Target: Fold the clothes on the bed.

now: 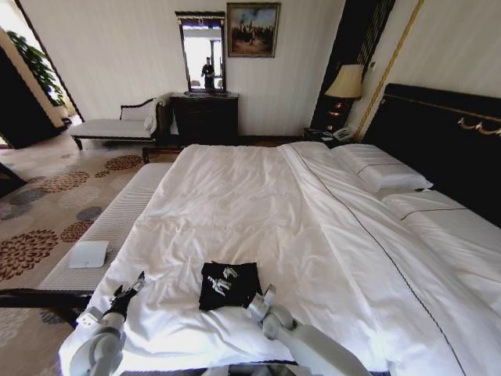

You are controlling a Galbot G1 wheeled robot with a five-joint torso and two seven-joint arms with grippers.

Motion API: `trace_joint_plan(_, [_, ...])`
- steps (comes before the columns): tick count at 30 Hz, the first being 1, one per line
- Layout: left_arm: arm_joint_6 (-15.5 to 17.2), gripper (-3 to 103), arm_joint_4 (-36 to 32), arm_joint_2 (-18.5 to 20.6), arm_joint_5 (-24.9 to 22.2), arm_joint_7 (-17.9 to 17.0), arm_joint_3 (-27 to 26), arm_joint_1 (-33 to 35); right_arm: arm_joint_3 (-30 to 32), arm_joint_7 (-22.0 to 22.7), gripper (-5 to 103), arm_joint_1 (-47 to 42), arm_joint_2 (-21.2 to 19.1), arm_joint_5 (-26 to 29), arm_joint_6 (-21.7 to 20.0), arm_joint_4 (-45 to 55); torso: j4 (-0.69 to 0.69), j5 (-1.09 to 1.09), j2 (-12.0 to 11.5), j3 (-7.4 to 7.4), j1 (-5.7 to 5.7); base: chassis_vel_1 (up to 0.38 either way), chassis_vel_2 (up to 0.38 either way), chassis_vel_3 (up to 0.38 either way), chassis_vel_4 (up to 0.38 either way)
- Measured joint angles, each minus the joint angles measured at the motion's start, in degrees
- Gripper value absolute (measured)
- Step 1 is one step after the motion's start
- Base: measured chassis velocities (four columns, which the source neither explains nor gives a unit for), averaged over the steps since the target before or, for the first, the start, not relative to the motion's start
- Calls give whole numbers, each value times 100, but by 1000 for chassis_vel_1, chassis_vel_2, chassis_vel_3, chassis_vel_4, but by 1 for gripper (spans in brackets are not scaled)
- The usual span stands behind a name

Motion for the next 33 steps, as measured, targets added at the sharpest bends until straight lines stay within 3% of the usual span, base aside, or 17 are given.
trace_joint_plan(4, [-1,100,-1,-34,12,0,-12,17,-296,821,94,165,293,11,-435,-165,-1,-1,0,0,0,0,0,0,0])
trace_joint_plan(8, [-12,100,9,-30,8,1,-64,51,-516,1245,99,267,452,-65,-708,-228,-1,-1,0,0,0,0,0,0,0])
trace_joint_plan(12, [-22,100,6,-28,-5,1,-114,81,-757,1325,100,385,593,-190,-753,-316,-1,-1,0,0,0,0,0,0,0])
trace_joint_plan(15, [-25,100,-20,-32,-6,2,-130,106,-885,1113,100,431,654,-336,-561,-352,0,0,0,0,0,0,0,0,0])
trace_joint_plan(17, [-25,100,-83,-34,-7,2,-142,143,-850,206,100,436,673,-412,13,-368,0,1,0,0,0,0,0,0,0])
trace_joint_plan(18, [-25,100,-83,-34,-7,2,-142,143,-850,206,100,436,673,-412,13,-368,0,1,0,0,0,0,0,0,0])
trace_joint_plan(21, [-27,100,-215,-27,-11,2,-141,208,-421,-578,100,328,489,-198,325,-15,0,1,0,0,0,0,0,0,0])
trace_joint_plan(23, [-40,100,-285,-25,-17,1,-126,236,-166,-569,100,251,387,-151,274,164,0,1,0,0,0,0,0,0,0])
trace_joint_plan(25, [-90,100,-419,-32,4,1,-82,289,305,-188,100,104,214,-201,100,466,-1,1,0,0,0,0,0,0,0])
trace_joint_plan(26, [-162,100,-592,-46,80,16,-27,352,804,572,100,-69,-5,-362,-32,754,0,3,0,0,0,0,0,0,0])
trace_joint_plan(28, [-347,100,-899,-75,156,-9,107,491,1354,1406,100,-290,-358,-586,159,998,-1,2,0,0,0,0,0,0,0])
trace_joint_plan(29, [-347,100,-899,-75,156,-9,107,491,1354,1406,100,-290,-358,-586,159,998,-1,2,0,0,0,0,0,0,0])
trace_joint_plan(31, [-671,100,-1113,-104,360,-45,224,588,1953,1744,100,-565,-606,-1051,259,1165,-2,2,0,0,0,0,0,0,0])
trace_joint_plan(33, [-1222,100,-1379,-144,1130,7,393,718,2993,1986,100,-1201,-828,-2014,293,1514,-2,2,0,0,0,0,0,0,0])
